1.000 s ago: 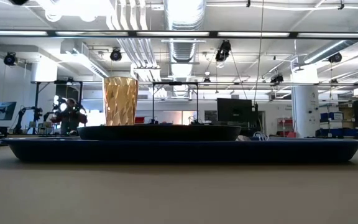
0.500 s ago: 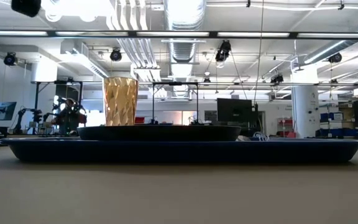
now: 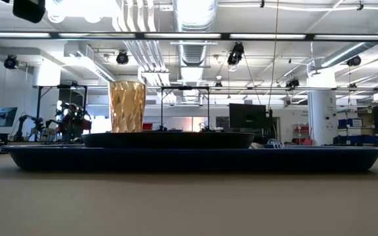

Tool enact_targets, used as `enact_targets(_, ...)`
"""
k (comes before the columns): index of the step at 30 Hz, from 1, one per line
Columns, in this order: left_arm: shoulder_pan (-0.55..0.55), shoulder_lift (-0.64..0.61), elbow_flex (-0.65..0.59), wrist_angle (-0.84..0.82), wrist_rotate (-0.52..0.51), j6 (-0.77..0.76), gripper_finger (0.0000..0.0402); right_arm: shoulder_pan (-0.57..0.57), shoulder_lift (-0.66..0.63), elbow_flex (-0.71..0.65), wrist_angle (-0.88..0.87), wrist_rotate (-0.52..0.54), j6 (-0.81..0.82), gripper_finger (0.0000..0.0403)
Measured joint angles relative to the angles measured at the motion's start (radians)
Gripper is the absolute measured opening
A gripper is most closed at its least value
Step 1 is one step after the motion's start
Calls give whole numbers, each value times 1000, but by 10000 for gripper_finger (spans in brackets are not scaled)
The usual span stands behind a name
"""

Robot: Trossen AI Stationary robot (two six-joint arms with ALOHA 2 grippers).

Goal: Pick and place plate/cup/fork/spoon on tray
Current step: Return to Home Position

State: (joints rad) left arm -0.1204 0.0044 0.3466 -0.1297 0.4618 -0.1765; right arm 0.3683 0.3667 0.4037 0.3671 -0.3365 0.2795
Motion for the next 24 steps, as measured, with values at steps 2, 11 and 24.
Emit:
enact_targets(2,0,0,-13,38,-1,0,107,0,-41,-76,63,1,11,9)
enact_targets(11,0,0,-74,127,-2,0,107,-1,-160,-350,268,62,78,9)
enact_targets(24,3,-1,-275,276,-128,1,107,0,-251,-391,169,59,23,9)
